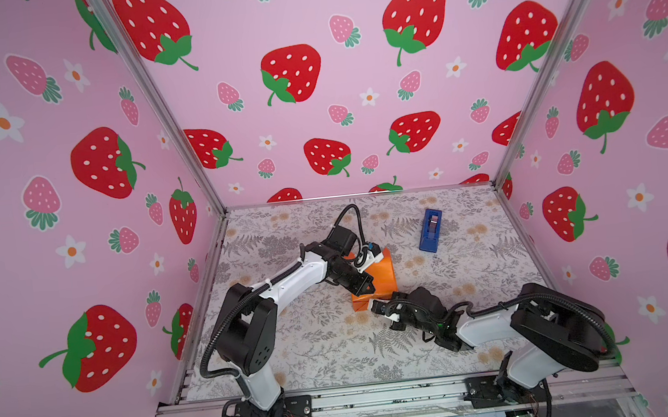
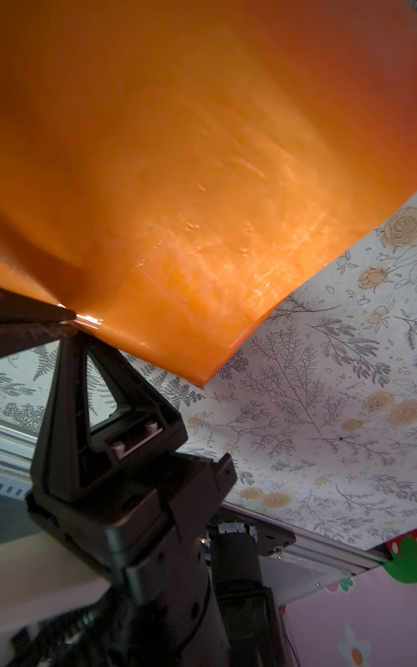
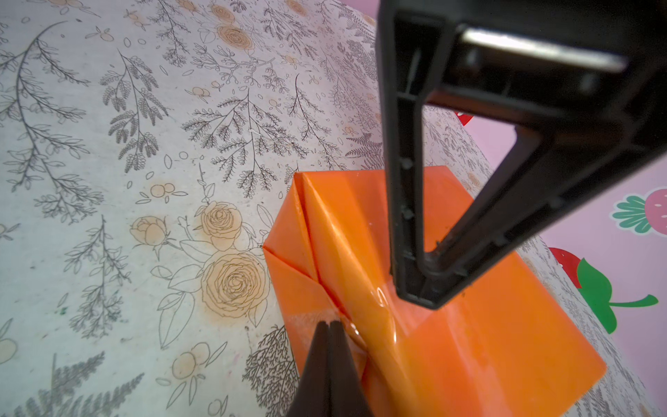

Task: Wrap the gift box in paper
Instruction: 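Press the left gripper down on the box top while the right holds the paper end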

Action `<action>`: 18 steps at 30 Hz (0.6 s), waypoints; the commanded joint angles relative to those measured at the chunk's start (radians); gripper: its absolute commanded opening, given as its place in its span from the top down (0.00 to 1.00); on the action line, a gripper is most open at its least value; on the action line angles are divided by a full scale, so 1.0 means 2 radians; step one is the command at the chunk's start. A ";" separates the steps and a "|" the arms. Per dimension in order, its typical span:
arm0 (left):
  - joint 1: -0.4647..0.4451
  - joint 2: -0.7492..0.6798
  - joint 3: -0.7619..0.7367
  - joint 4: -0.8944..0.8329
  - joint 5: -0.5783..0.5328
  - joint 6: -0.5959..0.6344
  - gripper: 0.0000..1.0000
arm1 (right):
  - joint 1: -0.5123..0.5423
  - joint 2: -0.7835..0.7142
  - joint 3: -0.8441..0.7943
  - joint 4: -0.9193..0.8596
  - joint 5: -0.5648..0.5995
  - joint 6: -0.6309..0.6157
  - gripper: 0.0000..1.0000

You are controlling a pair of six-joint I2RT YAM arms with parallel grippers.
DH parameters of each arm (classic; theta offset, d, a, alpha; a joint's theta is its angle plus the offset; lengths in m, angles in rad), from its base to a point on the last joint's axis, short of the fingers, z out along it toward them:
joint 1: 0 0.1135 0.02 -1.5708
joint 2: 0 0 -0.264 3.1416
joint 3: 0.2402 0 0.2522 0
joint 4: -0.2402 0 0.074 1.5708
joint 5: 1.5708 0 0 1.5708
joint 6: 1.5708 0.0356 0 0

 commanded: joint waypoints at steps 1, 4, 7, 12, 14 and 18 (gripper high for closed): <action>0.001 0.013 0.021 -0.018 0.027 0.015 1.00 | 0.002 0.002 0.010 0.016 0.000 -0.002 1.00; 0.000 0.021 0.023 -0.025 0.035 0.018 1.00 | 0.002 0.001 0.009 0.018 0.002 -0.002 1.00; -0.001 0.027 0.023 -0.028 0.036 0.019 1.00 | 0.002 0.001 0.008 0.019 0.003 0.000 1.00; 0.000 0.035 0.027 -0.041 0.039 0.026 1.00 | 0.002 0.001 0.007 0.022 0.009 0.000 1.00; -0.001 0.033 0.027 -0.044 0.034 0.027 1.00 | 0.002 0.000 0.007 0.024 0.012 0.000 1.00; 0.001 0.013 0.025 -0.026 0.030 0.016 1.00 | 0.002 -0.010 0.005 0.015 0.005 -0.001 1.00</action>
